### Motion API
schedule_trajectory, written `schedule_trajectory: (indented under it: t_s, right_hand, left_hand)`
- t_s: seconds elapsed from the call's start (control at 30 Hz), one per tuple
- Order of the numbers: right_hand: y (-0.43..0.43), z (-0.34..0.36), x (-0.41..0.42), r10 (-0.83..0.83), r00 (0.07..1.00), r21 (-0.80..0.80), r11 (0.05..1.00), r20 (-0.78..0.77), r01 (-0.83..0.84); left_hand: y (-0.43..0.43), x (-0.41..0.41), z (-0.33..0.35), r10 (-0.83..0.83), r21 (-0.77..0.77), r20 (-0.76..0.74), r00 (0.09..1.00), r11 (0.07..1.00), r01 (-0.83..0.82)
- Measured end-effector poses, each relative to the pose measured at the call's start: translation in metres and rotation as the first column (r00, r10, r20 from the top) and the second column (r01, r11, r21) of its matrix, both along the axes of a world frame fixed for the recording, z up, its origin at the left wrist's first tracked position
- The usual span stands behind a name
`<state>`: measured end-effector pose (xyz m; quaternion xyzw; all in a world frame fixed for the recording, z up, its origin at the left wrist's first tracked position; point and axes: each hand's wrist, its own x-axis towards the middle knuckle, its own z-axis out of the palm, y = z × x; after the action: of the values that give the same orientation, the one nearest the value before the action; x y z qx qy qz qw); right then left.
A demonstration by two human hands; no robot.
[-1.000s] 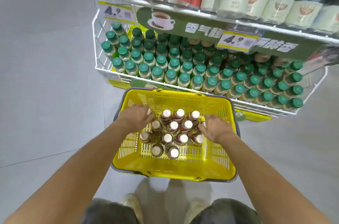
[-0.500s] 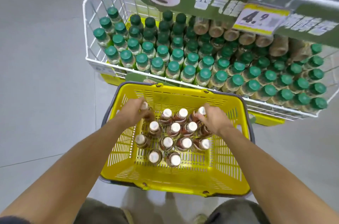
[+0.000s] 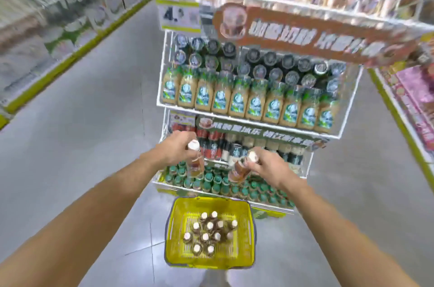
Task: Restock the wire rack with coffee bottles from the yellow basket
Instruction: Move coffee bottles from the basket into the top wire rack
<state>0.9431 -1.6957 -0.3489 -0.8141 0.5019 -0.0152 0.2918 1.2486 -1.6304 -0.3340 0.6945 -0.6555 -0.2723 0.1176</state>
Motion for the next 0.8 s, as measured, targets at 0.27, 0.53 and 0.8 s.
schedule_trajectory:
  t_s: [0.27, 0.53, 0.8]
  right_hand:
    - [-0.01, 0.277, 0.002, 0.112, 0.991, -0.211, 0.973, 0.074, -0.094]
    - [-0.055, 0.42, 0.004, 0.181, 0.945, -0.361, 0.93, 0.273, -0.074]
    - [-0.131, 0.447, 0.03, 0.154, 0.835, -0.213, 0.976, 0.528, -0.045]
  left_hand:
    - [-0.042, -0.017, 0.27, -0.193, -0.235, 0.1, 0.976, 0.949, 0.211]
    - [-0.094, -0.031, 0.403, -0.246, -0.408, 0.01, 0.969, 0.884, 0.228]
    - [-0.154, -0.021, 0.453, -0.174, -0.409, 0.021, 0.985, 0.897, 0.167]
